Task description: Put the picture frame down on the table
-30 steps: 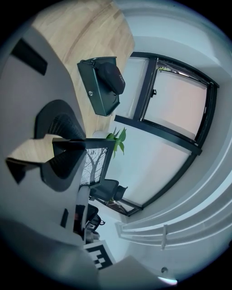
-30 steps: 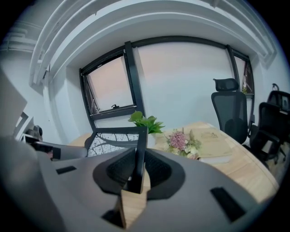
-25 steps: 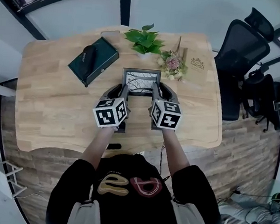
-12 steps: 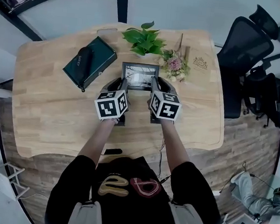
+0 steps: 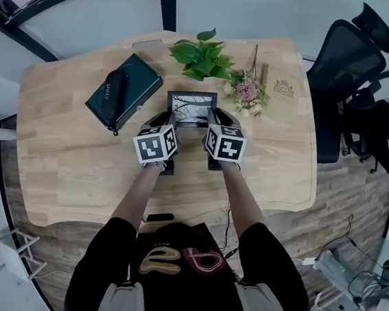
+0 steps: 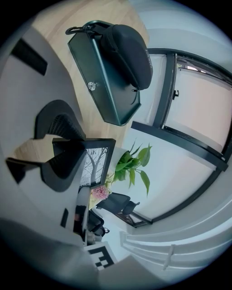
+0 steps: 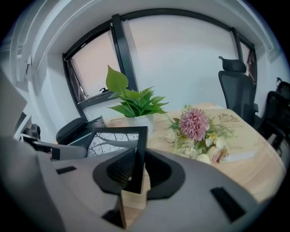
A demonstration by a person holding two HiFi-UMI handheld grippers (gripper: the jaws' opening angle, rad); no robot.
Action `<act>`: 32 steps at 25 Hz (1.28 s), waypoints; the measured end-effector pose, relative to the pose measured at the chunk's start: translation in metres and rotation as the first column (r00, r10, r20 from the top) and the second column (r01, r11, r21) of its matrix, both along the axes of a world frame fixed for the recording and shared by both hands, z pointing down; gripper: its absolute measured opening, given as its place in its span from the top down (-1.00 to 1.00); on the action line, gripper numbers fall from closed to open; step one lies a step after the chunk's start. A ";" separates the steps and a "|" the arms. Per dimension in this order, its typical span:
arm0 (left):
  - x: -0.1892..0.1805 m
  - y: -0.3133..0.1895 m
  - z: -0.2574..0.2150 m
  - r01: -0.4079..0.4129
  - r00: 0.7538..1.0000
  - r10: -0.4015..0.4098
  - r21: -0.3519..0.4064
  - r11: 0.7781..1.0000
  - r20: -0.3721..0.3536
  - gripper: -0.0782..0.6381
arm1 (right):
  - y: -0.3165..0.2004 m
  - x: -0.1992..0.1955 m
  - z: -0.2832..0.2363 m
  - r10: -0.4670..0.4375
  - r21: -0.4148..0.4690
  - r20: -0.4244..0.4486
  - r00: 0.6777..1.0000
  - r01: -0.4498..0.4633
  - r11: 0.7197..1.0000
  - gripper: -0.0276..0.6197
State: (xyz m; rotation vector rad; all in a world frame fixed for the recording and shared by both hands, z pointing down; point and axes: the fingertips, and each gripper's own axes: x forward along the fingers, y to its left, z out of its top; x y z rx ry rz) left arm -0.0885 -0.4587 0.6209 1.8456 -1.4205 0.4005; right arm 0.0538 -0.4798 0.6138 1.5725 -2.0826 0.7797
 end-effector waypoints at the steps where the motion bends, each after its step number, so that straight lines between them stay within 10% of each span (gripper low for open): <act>1: -0.001 -0.002 0.003 0.001 1.000 -0.001 -0.004 1.000 0.003 0.55 | -0.002 -0.001 0.003 0.001 -0.005 0.000 1.000 -0.001 1.000 0.68; 32: -0.003 -0.024 0.067 -0.033 0.997 0.042 -0.156 0.987 0.057 0.55 | -0.028 -0.008 0.065 -0.063 -0.129 -0.116 0.991 0.048 0.991 0.67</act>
